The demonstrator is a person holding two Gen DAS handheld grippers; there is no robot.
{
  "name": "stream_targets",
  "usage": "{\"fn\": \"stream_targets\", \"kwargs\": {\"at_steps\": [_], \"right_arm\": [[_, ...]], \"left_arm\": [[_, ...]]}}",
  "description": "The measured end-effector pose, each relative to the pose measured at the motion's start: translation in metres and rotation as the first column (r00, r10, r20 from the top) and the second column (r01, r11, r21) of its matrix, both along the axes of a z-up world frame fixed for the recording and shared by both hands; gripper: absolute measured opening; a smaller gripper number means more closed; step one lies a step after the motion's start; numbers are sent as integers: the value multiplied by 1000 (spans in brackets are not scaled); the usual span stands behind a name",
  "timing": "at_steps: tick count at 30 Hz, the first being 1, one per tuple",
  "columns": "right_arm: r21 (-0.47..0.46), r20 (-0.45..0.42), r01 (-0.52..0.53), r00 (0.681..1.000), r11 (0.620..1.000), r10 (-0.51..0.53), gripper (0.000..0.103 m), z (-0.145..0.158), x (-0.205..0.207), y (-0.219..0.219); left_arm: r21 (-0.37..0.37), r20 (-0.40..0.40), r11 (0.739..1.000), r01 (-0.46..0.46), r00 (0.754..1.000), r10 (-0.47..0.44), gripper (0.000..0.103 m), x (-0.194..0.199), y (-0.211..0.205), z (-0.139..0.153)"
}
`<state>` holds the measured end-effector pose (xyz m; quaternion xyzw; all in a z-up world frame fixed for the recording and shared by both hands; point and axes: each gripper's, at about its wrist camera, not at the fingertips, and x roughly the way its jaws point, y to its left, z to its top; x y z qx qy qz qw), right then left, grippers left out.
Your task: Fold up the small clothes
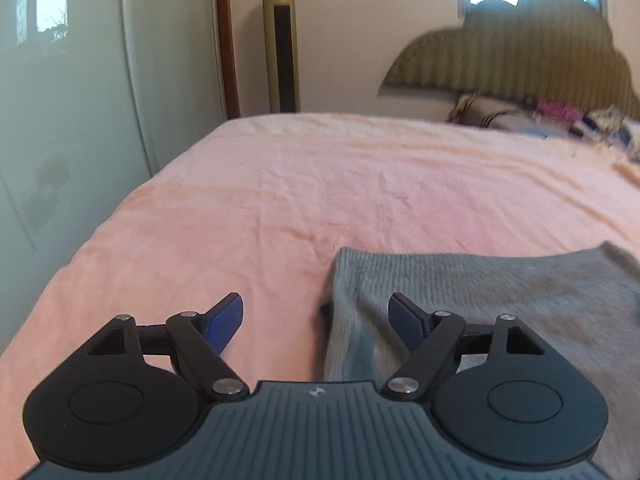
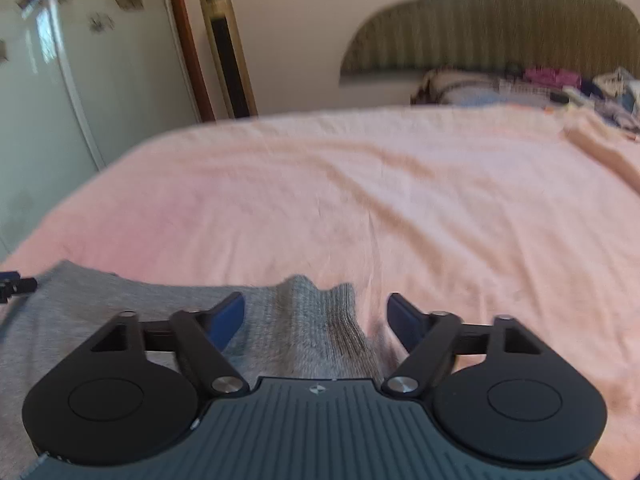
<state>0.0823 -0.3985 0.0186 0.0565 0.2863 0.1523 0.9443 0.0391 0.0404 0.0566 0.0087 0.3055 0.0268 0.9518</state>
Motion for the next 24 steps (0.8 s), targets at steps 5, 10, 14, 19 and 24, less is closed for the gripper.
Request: {"fn": "stream_targets", "kwargs": {"at_steps": [5, 10, 14, 19, 24], "right_arm": [[52, -7, -47, 999, 998, 47, 80, 5, -59, -19], [46, -42, -39, 998, 998, 41, 80, -2, -91, -25], [98, -46, 5, 999, 995, -1, 78, -1, -97, -40], [132, -72, 12, 997, 991, -2, 76, 4, -111, -57], [68, -142, -39, 989, 997, 49, 76, -5, -121, -50]], "left_arm": [[-18, -52, 999, 38, 998, -39, 75, -62, 1, -11], [-49, -119, 995, 86, 989, -91, 34, -69, -10, -23], [-124, -160, 990, 66, 983, -86, 12, -62, -6, -29], [-157, -108, 984, 86, 989, -104, 7, -90, 1, -1], [-177, -162, 982, 70, 982, -99, 7, -95, 14, -19]]}}
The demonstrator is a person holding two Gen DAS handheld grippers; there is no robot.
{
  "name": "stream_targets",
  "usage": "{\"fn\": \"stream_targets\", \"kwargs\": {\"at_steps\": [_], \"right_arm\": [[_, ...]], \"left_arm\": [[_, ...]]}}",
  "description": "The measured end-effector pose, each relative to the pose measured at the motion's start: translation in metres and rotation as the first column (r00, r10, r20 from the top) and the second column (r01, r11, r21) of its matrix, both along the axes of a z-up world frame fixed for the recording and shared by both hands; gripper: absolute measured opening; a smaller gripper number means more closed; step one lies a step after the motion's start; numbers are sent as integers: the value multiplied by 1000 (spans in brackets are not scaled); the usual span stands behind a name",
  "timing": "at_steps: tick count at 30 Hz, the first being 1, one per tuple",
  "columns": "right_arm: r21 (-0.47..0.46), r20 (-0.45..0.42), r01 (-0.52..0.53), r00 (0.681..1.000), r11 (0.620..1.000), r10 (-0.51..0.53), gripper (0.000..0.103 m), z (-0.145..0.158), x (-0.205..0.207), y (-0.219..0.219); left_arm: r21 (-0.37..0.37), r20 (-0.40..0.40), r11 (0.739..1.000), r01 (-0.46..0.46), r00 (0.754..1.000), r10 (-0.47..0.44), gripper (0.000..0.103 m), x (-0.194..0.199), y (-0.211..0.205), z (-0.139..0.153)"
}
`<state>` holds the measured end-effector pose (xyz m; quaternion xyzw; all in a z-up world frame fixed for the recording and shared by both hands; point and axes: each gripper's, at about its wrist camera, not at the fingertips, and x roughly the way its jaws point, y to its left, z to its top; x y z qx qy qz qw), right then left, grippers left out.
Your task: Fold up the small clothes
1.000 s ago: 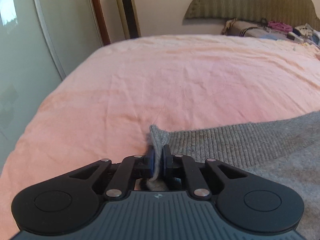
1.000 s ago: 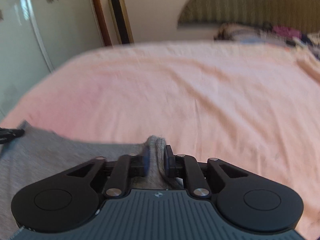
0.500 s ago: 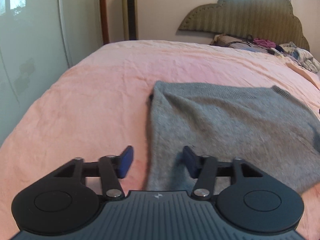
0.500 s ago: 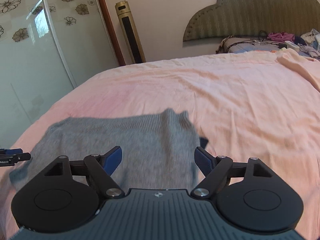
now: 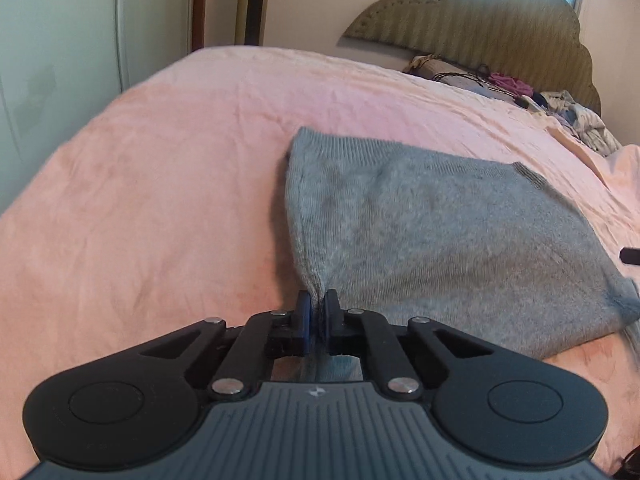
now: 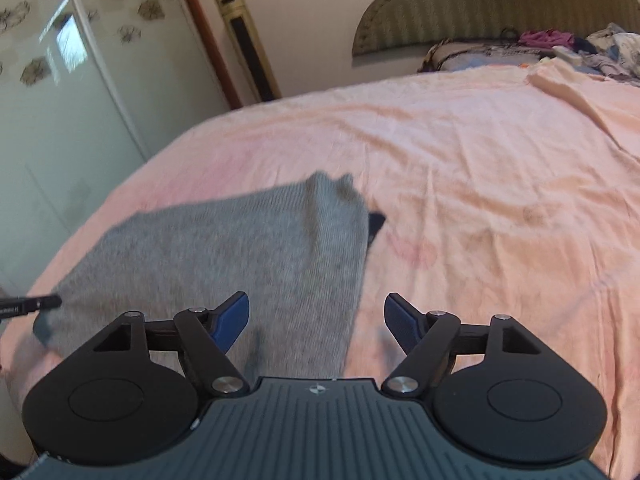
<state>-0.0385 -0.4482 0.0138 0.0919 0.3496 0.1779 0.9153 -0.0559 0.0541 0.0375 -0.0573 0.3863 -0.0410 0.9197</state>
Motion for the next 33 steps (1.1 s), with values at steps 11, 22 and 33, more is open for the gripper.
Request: {"fn": "stream_targets", "kwargs": {"at_steps": [11, 22, 33], "right_arm": [[58, -135, -75, 987, 995, 82, 49, -16, -14, 0], [78, -61, -143, 987, 987, 148, 12, 2, -23, 5], [62, -162, -220, 960, 974, 227, 11, -14, -68, -17]], "left_arm": [[-112, -19, 994, 6, 1000, -8, 66, 0, -5, -8], [-123, 27, 991, 50, 999, -48, 8, -7, -4, 10], [-188, -36, 982, 16, 999, -23, 5, -25, 42, -16]]}}
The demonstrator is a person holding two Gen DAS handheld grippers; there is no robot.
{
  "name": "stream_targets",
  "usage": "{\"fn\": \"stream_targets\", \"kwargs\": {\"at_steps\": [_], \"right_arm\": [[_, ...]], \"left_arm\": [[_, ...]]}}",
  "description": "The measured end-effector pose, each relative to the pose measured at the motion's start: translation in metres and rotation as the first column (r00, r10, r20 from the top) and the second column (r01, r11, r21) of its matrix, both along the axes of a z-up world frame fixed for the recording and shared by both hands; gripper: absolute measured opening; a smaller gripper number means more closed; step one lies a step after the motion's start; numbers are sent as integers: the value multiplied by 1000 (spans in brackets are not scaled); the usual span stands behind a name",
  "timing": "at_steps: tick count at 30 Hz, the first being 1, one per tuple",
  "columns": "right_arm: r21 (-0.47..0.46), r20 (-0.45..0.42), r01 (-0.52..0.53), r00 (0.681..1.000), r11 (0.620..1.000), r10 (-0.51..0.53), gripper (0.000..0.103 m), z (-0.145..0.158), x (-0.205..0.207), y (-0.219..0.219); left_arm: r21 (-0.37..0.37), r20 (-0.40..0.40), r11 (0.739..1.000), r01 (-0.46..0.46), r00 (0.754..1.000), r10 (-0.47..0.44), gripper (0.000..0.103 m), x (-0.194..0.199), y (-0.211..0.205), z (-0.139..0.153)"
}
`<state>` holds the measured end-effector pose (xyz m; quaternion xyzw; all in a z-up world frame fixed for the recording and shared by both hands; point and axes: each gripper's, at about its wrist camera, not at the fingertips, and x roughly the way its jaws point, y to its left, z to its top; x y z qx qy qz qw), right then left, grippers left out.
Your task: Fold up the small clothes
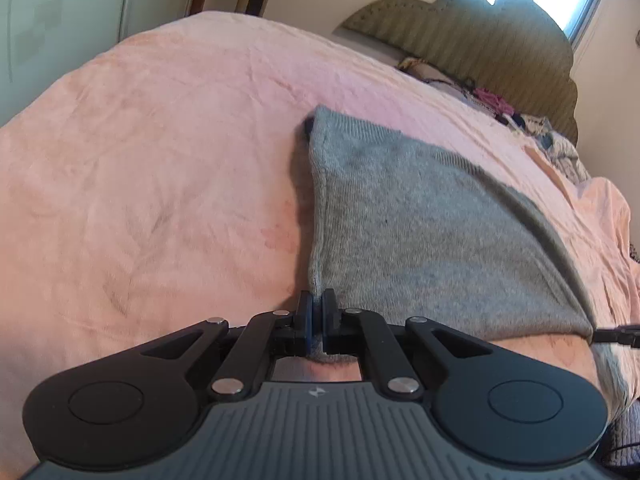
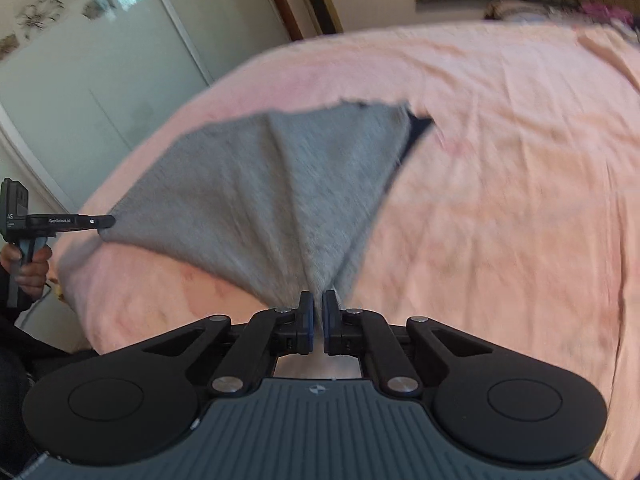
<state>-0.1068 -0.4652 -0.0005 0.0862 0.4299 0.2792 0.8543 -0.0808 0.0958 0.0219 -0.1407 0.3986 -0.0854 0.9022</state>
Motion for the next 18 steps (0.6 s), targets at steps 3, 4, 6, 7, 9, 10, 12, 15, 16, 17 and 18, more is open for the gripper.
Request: {"fn": "stream_targets", "kwargs": {"at_steps": [3, 4, 6, 7, 9, 10, 12, 15, 16, 17, 18], "right_arm": [[46, -4, -17, 1000, 999, 17, 18, 1, 2, 0], [50, 12, 7, 1000, 999, -8, 32, 6, 3, 0], [94, 55, 52, 997, 994, -57, 75, 19, 8, -7], [115, 71, 64, 995, 991, -73, 78, 24, 10, -9], [166, 61, 74, 995, 983, -85, 76, 27, 14, -12], [179, 53, 73, 995, 981, -84, 76, 27, 16, -12], [165, 30, 87, 995, 982, -93, 76, 21, 17, -10], [172, -8, 101, 995, 980, -102, 76, 11, 18, -9], [183, -16, 106, 994, 977, -104, 76, 7, 17, -9], [192, -19, 106, 994, 976, -105, 76, 6, 17, -9], [203, -21, 108, 994, 973, -106, 76, 5, 16, -9]], "left_arm": [[8, 23, 1000, 13, 1000, -13, 9, 1, -2, 10], [3, 29, 1000, 28, 999, -28, 11, 0, -3, 13], [-26, 36, 999, 39, 999, -38, 44, -2, -3, 17], [-53, 38, 998, 41, 999, -40, 60, -3, -1, 17], [-112, 57, 993, 23, 998, -17, 90, -8, -1, 15], [-126, 65, 992, 25, 998, -16, 90, -10, -2, 15], [-134, 74, 990, 38, 997, -28, 88, -11, -6, 15], [-113, 68, 990, 86, 995, -79, 65, -8, -20, 13], [-99, 62, 990, 99, 994, -93, 65, -6, -24, 11], [-88, 57, 991, 97, 994, -93, 65, -3, -26, 10], [-82, 47, 992, 94, 995, -90, 64, 0, -28, 8]]}}
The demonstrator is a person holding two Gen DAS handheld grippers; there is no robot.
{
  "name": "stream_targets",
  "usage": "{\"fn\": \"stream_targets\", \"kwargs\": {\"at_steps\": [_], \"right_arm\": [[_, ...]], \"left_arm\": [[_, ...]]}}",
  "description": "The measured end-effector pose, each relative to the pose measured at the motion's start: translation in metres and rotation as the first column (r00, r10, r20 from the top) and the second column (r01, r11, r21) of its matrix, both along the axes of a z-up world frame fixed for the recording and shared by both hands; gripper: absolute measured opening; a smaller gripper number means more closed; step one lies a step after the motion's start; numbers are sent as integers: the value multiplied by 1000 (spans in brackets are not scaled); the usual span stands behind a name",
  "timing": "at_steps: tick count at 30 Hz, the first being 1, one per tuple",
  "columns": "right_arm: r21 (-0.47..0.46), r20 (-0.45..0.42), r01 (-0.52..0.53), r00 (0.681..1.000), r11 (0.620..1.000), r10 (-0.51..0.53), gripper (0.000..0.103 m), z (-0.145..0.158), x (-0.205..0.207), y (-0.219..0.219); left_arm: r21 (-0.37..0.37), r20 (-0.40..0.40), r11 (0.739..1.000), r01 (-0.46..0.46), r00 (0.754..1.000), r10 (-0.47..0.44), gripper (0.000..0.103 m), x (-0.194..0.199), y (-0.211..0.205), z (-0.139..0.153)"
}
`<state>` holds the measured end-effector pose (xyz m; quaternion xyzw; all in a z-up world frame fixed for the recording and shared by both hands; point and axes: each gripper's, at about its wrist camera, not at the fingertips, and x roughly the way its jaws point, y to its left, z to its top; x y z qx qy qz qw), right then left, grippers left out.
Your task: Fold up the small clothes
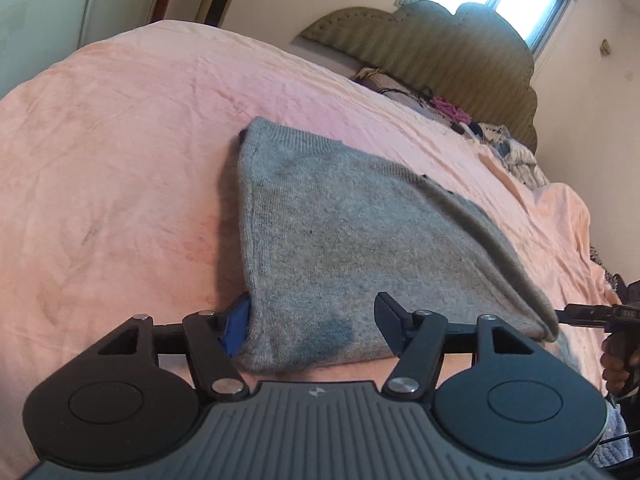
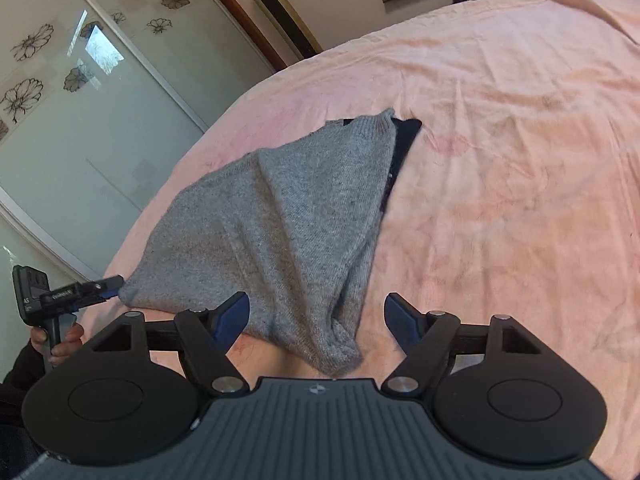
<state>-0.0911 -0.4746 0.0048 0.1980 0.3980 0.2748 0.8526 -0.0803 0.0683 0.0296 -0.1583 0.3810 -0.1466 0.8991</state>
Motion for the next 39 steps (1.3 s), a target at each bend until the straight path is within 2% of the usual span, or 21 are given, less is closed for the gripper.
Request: {"fn": "stream_targets", "kwargs": {"at_steps": [2, 3, 5, 7, 10, 13, 16, 20, 23, 25, 26, 27, 29, 31, 32, 34, 35, 37, 38, 39], "right_arm": [[4, -2, 7, 1000, 1000, -7, 76, 0, 1, 0], [8, -5, 5, 1000, 1000, -5, 76, -1, 1, 1], [10, -15, 2, 1000, 1000, -1, 76, -2, 5, 2], [57, -37, -8, 999, 998, 10, 76, -5, 13, -1], [266, -78, -19, 996, 964, 41, 76, -11, 25, -21], [331, -123, 26, 992, 943, 15, 76, -18, 35, -36], [300, -171, 29, 985, 954, 24, 73, -24, 42, -31], [255, -169, -36, 982, 966, 82, 51, -23, 43, -11], [238, -164, -42, 983, 970, 83, 45, -23, 43, -10], [205, -182, -43, 980, 978, 81, 38, -26, 47, -8], [184, -188, -46, 979, 982, 81, 25, -28, 48, -5], [158, -190, -53, 978, 986, 83, 12, -30, 50, -3], [130, -158, -73, 983, 989, 93, 12, -25, 45, -2], [168, -106, -135, 982, 976, 154, 11, -9, 34, -4], [158, -77, -177, 979, 972, 191, 11, 1, 25, -4], [106, -79, -222, 970, 969, 231, 10, 5, 11, -9], [87, -120, -202, 970, 976, 211, 10, -4, 11, -16], [66, -190, -150, 969, 987, 160, 9, -25, 15, -31], [113, -193, -140, 968, 984, 160, 9, -31, 15, -36], [130, -189, -125, 971, 984, 148, 11, -31, 14, -37]], "left_arm": [[4, -27, 1000, -24, 999, 24, 59, 8, 1, -5], [0, -39, 999, -33, 999, 33, 49, 11, 2, -6], [-21, -51, 999, -28, 998, 26, 39, 16, 4, -6], [-84, -36, 996, 10, 999, -13, 38, 17, 9, -4], [-171, -24, 983, 61, 998, -66, 38, 18, 17, -4], [-188, -44, 980, 59, 997, -68, 38, 25, 20, -10], [-179, -66, 983, 47, 996, -59, 38, 31, 17, -16], [-152, -50, 986, 72, 996, -80, 38, 32, 11, -12], [-130, -61, 988, 79, 994, -88, 37, 35, 7, -14], [-106, -67, 991, 78, 994, -86, 28, 39, 4, -15], [-94, -72, 993, 75, 994, -82, 7, 41, 2, -15], [-108, -77, 991, 81, 993, -90, 5, 42, 3, -16], [-185, -26, 969, 164, 985, -172, 4, 33, 10, -9], [-186, 44, 948, 258, 966, -255, 4, 18, 20, 5], [-171, 42, 945, 279, 960, -276, 4, 14, 26, 6], [-107, -14, 956, 272, 961, -275, 4, 15, 39, -6], [-94, -56, 964, 249, 965, -254, 4, 19, 47, -18], [-189, -67, 955, 227, 968, -243, 6, 26, 64, -31], [-198, -66, 959, 202, 974, -219, 7, 27, 67, -31], [-175, -55, 964, 200, 976, -212, 8, 26, 68, -26]]}}
